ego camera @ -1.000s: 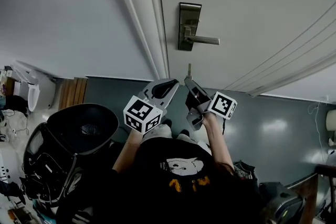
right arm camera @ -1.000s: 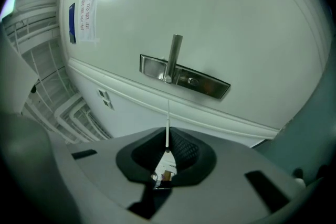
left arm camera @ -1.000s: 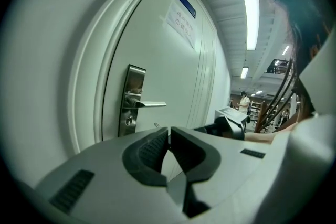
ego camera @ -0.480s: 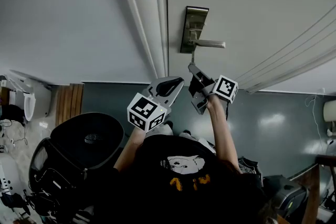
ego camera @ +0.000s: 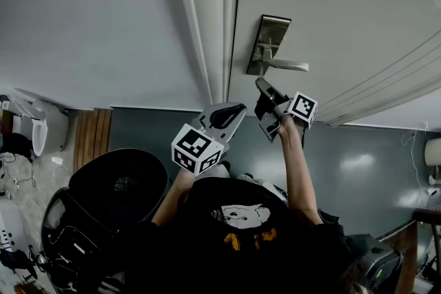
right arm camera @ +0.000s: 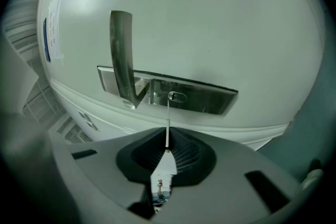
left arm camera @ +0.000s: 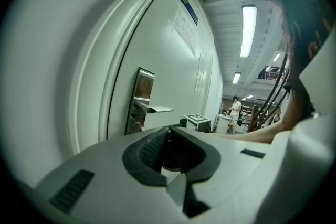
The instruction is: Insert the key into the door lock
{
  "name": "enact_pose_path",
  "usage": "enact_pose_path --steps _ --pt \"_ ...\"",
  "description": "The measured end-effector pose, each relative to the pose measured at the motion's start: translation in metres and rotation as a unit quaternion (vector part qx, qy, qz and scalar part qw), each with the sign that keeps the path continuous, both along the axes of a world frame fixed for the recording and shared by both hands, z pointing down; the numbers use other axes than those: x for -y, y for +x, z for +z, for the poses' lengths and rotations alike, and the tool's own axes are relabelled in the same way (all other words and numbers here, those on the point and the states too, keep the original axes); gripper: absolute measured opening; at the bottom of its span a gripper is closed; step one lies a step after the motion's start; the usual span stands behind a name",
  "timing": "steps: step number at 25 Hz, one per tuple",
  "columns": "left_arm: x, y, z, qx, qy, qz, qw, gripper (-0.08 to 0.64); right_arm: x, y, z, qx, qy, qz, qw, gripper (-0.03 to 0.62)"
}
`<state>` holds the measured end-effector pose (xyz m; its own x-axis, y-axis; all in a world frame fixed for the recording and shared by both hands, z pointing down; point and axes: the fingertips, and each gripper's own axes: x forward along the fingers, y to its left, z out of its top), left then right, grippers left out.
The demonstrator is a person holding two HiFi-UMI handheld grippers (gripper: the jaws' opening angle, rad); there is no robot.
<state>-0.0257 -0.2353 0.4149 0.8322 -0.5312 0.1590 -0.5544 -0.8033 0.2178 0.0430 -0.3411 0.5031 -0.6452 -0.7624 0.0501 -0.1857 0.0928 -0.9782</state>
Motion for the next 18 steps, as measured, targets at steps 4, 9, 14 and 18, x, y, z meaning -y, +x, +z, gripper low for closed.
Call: enact_pose_path --steps 4,9,14,18 --pt "0.002 -0.005 0.001 0.0 -0.002 -0.005 1.0 0.02 0.006 0.001 0.0 0.015 -0.004 0.007 1.0 0.02" --pt "0.004 -0.011 0.003 0.001 -0.005 -0.01 0.9999 0.02 0.009 -0.001 -0.004 0.03 0.0 0.003 1.0 0.02" --pt "0.006 -0.011 0.002 -0.001 -0.006 -0.011 0.9999 0.02 0.006 -0.003 -0.006 0.06 -0.003 0.004 0.998 0.02" --pt "0.009 -0.008 0.004 -0.001 -0.007 -0.01 0.9999 0.02 0.004 -0.004 0.002 0.057 -0.013 -0.001 0.998 0.02"
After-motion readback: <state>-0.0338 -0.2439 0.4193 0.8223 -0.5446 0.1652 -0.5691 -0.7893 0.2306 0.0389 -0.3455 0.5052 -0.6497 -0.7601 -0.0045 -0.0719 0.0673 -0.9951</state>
